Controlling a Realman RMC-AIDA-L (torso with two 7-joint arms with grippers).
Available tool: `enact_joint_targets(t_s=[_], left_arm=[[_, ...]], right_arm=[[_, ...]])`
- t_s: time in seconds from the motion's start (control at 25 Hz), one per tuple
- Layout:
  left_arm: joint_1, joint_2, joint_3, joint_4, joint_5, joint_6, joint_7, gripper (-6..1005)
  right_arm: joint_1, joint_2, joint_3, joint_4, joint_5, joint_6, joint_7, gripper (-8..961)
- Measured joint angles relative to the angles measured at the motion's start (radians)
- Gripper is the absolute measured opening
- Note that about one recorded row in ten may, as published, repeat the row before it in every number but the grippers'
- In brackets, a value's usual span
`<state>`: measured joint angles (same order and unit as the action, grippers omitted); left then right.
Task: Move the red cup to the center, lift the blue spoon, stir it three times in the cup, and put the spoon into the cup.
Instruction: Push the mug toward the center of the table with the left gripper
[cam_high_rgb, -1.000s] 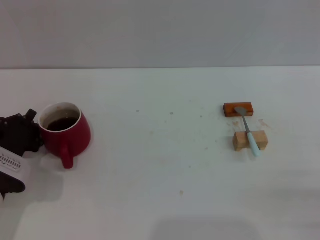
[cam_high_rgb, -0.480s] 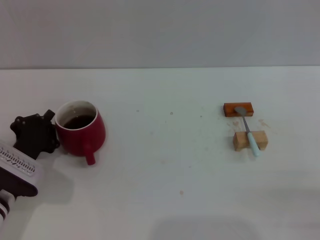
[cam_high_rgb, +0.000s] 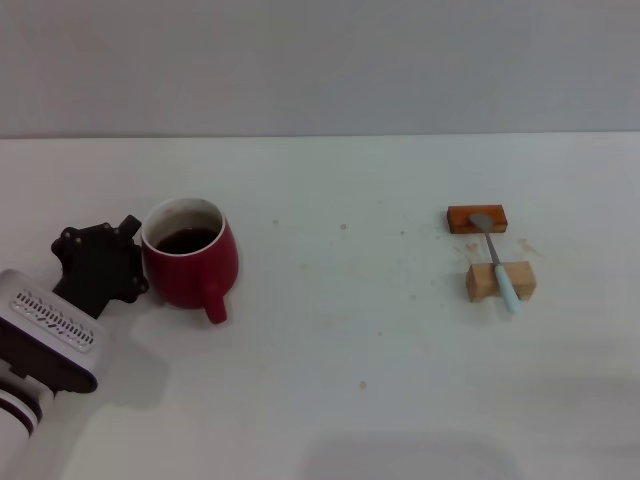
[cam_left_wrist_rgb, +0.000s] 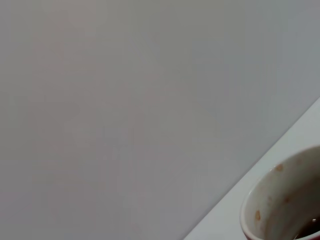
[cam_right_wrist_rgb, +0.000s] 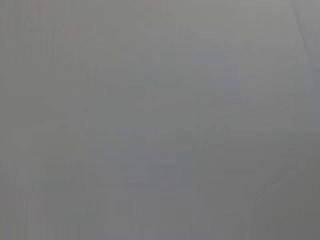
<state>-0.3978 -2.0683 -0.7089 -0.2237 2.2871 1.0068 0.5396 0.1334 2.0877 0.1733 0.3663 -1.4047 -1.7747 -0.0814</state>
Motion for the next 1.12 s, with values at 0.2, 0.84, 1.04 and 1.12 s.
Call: enact_joint_targets(t_s=[0.2, 0.84, 1.04, 1.12], left_arm=[[-0.002, -0.001, 0.023, -0.015, 0.000, -0.002, -0.001, -1], [-0.012, -0.003, 0.102, -0.061, 0.000, -0.007, -0.003, -1], [-0.011, -0.004, 0.119, -0.083, 0.000, -0.007, -0.003, -2], [-0.012, -0.004, 0.126, -0.088, 0.000, -0.008, -0.005, -2]], right_arm=[[-0.001, 0.000, 0.000, -0.001, 0.001, 0.000, 0.000, 661], [-0.005, 0.000, -0.002, -0.002, 0.001, 0.003, 0.000, 661], [-0.006, 0.000, -0.010, -0.002, 0.001, 0.004, 0.000, 661], [-0.006, 0.000, -0.013, -0.002, 0.001, 0.005, 0.000, 661]])
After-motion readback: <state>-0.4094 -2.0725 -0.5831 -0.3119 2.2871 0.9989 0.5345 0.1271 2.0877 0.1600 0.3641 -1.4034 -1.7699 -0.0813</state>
